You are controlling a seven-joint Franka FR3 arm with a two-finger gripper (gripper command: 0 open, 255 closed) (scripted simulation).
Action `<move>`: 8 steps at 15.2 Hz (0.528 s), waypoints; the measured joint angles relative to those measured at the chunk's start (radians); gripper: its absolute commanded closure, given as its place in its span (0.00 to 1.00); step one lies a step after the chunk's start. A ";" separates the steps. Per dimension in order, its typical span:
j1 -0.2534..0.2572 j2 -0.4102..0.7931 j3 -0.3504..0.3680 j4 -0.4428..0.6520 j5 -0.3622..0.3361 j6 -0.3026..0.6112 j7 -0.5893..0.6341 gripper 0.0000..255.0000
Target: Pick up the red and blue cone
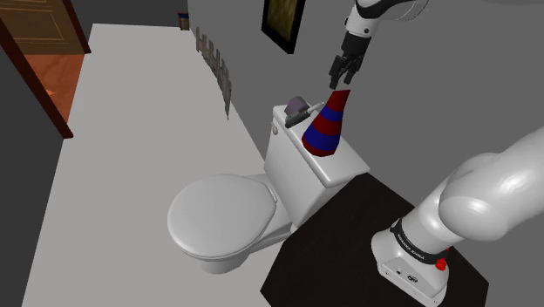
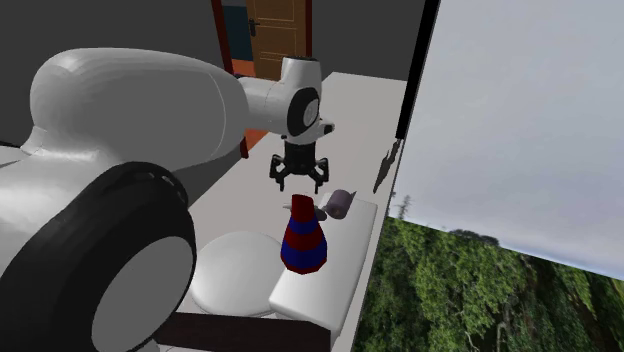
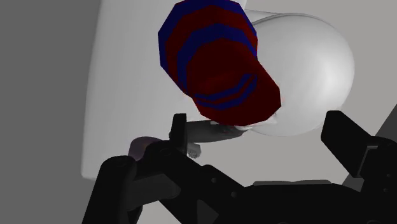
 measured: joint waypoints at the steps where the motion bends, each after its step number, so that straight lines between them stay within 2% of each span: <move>1: -0.001 0.031 -0.007 0.019 0.008 0.003 -0.014 0.00; 8: -0.003 0.084 -0.016 -0.024 0.021 0.089 -0.034 0.00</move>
